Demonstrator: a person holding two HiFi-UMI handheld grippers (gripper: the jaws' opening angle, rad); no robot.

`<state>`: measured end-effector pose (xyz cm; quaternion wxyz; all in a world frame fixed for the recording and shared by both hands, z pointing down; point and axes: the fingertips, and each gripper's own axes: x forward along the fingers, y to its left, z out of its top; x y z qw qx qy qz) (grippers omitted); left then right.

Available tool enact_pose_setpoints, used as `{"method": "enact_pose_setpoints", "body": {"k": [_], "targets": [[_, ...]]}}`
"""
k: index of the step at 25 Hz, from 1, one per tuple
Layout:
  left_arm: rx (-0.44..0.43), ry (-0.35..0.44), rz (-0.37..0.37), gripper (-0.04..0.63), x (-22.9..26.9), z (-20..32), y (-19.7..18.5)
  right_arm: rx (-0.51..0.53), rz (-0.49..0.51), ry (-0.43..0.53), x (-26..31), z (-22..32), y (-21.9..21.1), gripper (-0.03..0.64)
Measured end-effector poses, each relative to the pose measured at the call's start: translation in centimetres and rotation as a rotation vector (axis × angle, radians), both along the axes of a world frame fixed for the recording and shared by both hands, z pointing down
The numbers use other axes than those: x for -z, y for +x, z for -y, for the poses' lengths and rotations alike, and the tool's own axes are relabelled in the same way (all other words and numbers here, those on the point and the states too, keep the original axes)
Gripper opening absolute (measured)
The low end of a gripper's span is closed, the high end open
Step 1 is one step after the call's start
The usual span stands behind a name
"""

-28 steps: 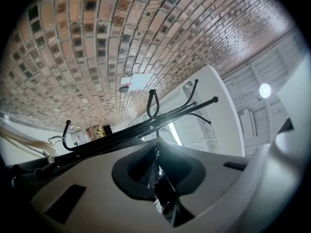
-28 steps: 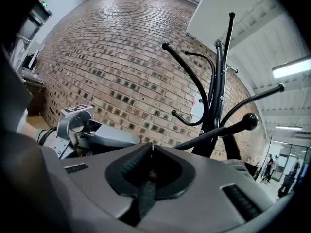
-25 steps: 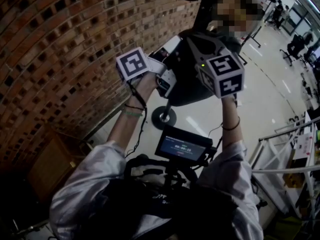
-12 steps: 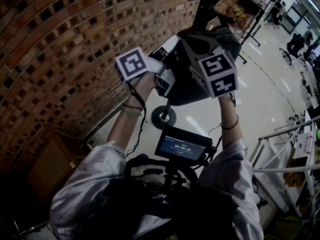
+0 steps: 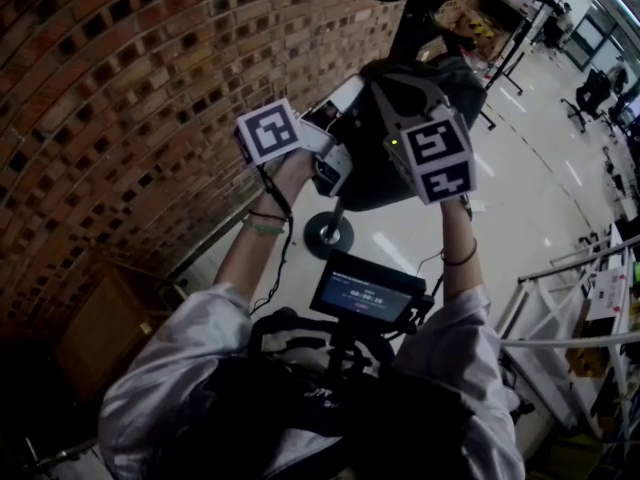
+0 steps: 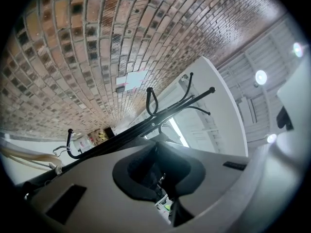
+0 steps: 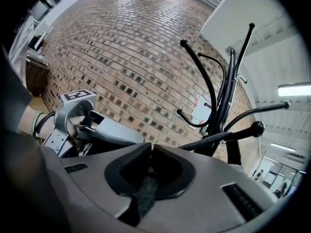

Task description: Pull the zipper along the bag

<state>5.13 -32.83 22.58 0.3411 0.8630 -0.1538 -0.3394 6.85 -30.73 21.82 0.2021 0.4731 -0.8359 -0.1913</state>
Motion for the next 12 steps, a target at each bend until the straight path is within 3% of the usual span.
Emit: {"method": "enact_pose_setpoints", "body": {"k": [4, 12], "targets": [[0.056, -0.019, 0.142, 0.023, -2.1, 0.2, -0.1, -0.005, 0.082, 0.021, 0.1, -0.2, 0.3, 0.032], [0.038, -0.028, 0.234, 0.023, -4.6, -1.3, -0.5, 0.004, 0.253, -0.031, -1.5, -2.8, 1.8, 0.051]]}}
